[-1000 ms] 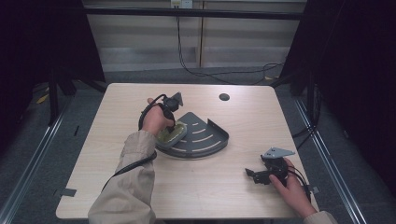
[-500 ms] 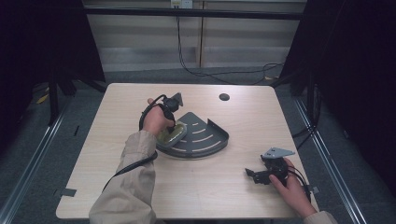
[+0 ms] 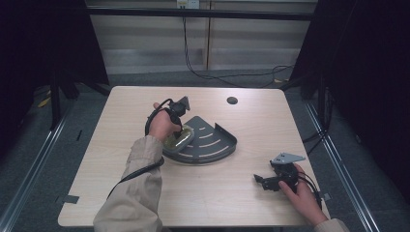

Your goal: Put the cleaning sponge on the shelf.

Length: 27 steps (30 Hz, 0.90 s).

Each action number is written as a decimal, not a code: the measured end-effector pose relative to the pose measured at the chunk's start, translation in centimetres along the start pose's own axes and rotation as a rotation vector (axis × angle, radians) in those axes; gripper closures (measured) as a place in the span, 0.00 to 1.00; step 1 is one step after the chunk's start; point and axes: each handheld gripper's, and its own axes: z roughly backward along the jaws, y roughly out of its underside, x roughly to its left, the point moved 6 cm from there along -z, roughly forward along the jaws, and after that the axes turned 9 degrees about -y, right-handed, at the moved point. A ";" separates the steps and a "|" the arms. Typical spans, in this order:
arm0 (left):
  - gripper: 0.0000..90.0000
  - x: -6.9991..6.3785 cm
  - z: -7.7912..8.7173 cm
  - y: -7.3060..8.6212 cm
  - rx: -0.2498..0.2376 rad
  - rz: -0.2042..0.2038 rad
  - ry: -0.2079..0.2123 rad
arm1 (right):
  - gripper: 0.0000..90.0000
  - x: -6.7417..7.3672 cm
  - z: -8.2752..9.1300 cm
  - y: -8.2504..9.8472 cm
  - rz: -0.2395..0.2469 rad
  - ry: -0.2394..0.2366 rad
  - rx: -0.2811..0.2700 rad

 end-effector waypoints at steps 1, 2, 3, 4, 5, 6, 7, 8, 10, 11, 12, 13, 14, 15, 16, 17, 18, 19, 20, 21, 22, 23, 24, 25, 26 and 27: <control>0.78 0.0 0.0 0.0 -0.001 -0.001 -0.001 | 0.12 0.0 0.0 0.0 0.002 0.000 0.000; 0.78 0.0 0.0 0.0 -0.001 0.000 -0.002 | 0.12 0.0 0.0 0.0 0.000 0.000 0.000; 0.77 0.0 0.0 0.0 -0.002 0.000 -0.003 | 0.12 0.0 0.0 0.0 0.002 0.000 0.000; 0.77 0.0 -0.1 0.0 -0.003 -0.001 -0.003 | 0.12 0.0 0.0 0.0 0.002 0.000 0.000; 0.77 -0.1 -0.1 0.0 0.000 -0.004 -0.004 | 0.12 0.0 0.0 0.0 0.002 0.000 -0.001; 0.76 -0.1 -0.1 0.1 0.001 -0.005 -0.005 | 0.12 0.0 0.0 0.0 0.001 0.000 0.000; 0.76 -0.1 -0.2 0.1 0.000 -0.003 -0.002 | 0.12 0.0 0.0 0.0 0.001 0.000 0.000; 0.75 -0.1 -0.2 0.1 -0.001 -0.002 -0.001 | 0.12 0.0 0.0 0.0 0.002 0.000 -0.001; 0.73 -0.1 -0.2 0.1 -0.001 -0.006 -0.003 | 0.12 0.0 0.0 0.0 0.001 0.000 0.000; 0.73 -0.1 -0.2 0.1 0.000 -0.007 -0.002 | 0.12 0.0 0.0 0.0 0.002 0.000 0.000; 0.73 -0.1 -0.2 0.1 0.000 -0.004 -0.004 | 0.12 0.0 0.0 0.0 0.002 -0.001 -0.001; 0.72 -0.1 -0.3 0.1 0.002 -0.003 -0.005 | 0.12 0.0 0.0 0.0 0.002 0.000 0.000; 0.72 -0.2 -0.2 0.2 0.005 0.000 -0.003 | 0.12 0.0 0.0 0.0 0.002 0.000 0.000; 0.71 -0.2 -0.2 0.2 0.006 0.005 0.003 | 0.12 0.0 0.0 0.0 0.002 0.000 0.000; 0.71 -0.2 -0.2 0.2 0.005 0.010 0.001 | 0.12 0.0 0.0 0.0 0.001 0.000 -0.001; 0.70 -0.1 -0.2 0.2 0.007 0.004 -0.002 | 0.12 0.0 0.0 0.0 0.002 0.000 0.000; 0.69 -0.1 -0.1 0.2 0.009 0.007 -0.005 | 0.12 0.0 0.0 0.0 0.002 0.000 0.000; 0.68 -0.2 -0.1 0.2 0.004 0.018 0.000 | 0.12 0.0 0.0 0.0 0.002 0.000 0.000; 0.67 -0.1 0.0 0.2 0.000 0.008 -0.007 | 0.12 0.0 0.0 0.0 0.000 0.000 0.000; 0.66 -0.1 0.1 0.2 -0.002 0.010 -0.009 | 0.12 0.0 0.0 0.0 0.002 0.000 0.000; 0.64 0.0 0.1 0.1 -0.005 0.013 -0.009 | 0.12 0.0 0.0 0.0 0.002 -0.001 -0.001; 0.63 0.0 0.2 0.1 -0.010 0.015 -0.008 | 0.12 0.0 0.0 0.0 0.000 0.000 0.000; 0.62 0.0 0.2 0.1 -0.011 0.015 -0.012 | 0.12 0.0 0.0 0.0 0.001 0.000 0.000; 0.60 0.0 0.3 0.1 -0.015 0.021 -0.012 | 0.12 0.0 0.0 0.0 0.002 0.000 0.000; 0.59 -0.1 0.3 0.1 -0.018 0.028 -0.006 | 0.12 0.0 0.0 0.0 0.001 0.000 0.000; 0.58 0.0 0.3 0.1 -0.021 0.025 -0.006 | 0.12 0.0 0.0 0.0 0.002 0.000 -0.001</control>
